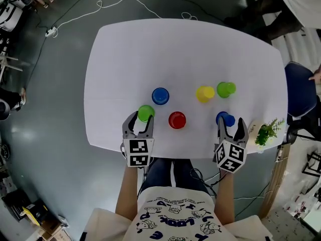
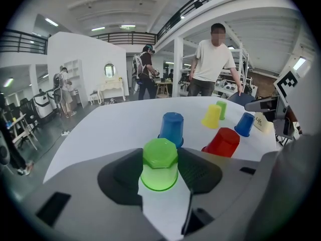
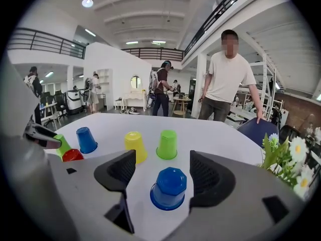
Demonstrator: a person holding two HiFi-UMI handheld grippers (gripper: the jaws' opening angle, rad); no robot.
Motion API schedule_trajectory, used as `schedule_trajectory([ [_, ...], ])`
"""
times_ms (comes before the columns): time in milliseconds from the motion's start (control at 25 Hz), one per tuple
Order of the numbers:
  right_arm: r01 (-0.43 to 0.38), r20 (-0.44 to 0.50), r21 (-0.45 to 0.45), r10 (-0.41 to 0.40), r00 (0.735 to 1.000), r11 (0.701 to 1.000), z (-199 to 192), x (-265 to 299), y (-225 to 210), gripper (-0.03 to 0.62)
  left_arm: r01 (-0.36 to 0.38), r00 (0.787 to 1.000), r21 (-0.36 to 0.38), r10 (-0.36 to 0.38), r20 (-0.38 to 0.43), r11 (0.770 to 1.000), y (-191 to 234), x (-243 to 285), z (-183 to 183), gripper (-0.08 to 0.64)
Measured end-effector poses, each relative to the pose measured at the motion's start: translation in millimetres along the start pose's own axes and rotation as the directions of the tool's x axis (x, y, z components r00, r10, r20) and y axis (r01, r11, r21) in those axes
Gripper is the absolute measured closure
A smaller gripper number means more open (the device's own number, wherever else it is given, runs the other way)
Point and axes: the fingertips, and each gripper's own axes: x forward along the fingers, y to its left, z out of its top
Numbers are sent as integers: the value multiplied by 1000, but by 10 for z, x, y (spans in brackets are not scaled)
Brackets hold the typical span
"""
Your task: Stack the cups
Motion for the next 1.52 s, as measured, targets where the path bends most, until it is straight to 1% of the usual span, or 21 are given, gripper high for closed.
schedule_trajectory([
  [160,5,-4,3,-5,1000,1000,-10,2,-27,238,25,999,-5,-25,27,1000,-53,-91,102,336],
  [320,8,-9,4,-8,1000,1000,-21,-1,-54,238,75,996,55,-77,38,996,-235,-168,203,335],
  [480,13,-11,5,-13,1000,1000,-41,-8,-91,236,130,991,89,-132,16,987,-479,-162,118,334],
  [560,14,-16,5,-14,1000,1000,-62,-10,-115,235,147,989,111,-148,1,983,-579,-148,80,334],
  [720,12,-31,7,-12,999,1000,-127,10,-135,230,155,988,132,-153,-24,979,-666,-99,20,334],
  [880,8,-51,7,-8,999,1000,-217,28,-125,227,162,986,122,-159,-41,979,-696,-51,-70,334],
  [1080,2,-71,4,-1,997,1000,-316,60,-116,227,157,988,106,-155,-26,982,-704,-37,-106,334],
  [1400,6,-107,1,-6,994,1000,-442,145,-139,227,145,989,101,-143,-29,984,-701,-42,-110,330],
  [1520,3,-123,-8,-4,992,1000,-488,190,-148,246,149,989,100,-147,-35,984,-707,-55,-130,327],
])
